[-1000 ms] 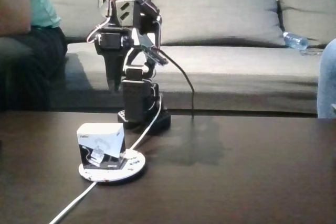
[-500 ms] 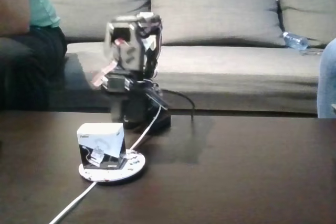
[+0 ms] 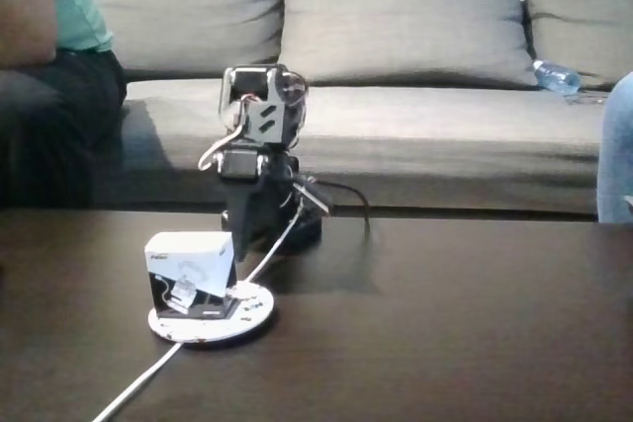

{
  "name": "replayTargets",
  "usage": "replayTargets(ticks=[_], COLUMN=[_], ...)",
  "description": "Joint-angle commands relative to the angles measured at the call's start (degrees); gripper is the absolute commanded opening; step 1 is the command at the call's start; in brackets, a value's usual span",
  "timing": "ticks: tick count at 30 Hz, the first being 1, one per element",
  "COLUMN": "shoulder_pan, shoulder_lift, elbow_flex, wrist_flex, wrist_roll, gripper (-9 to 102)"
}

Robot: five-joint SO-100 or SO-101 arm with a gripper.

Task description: Grasp a servo box and put it on the zirlivani.

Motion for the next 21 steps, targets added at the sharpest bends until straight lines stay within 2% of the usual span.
replayTargets(ticks=[1, 21], shoulder_pan=[-1.67, -2.11], shoulder_lift=[8.0, 6.68], elbow_flex=[0.18, -0.26], wrist_flex=[6.77, 7.29], wrist_roll=[1.23, 2.9], gripper=[0, 0])
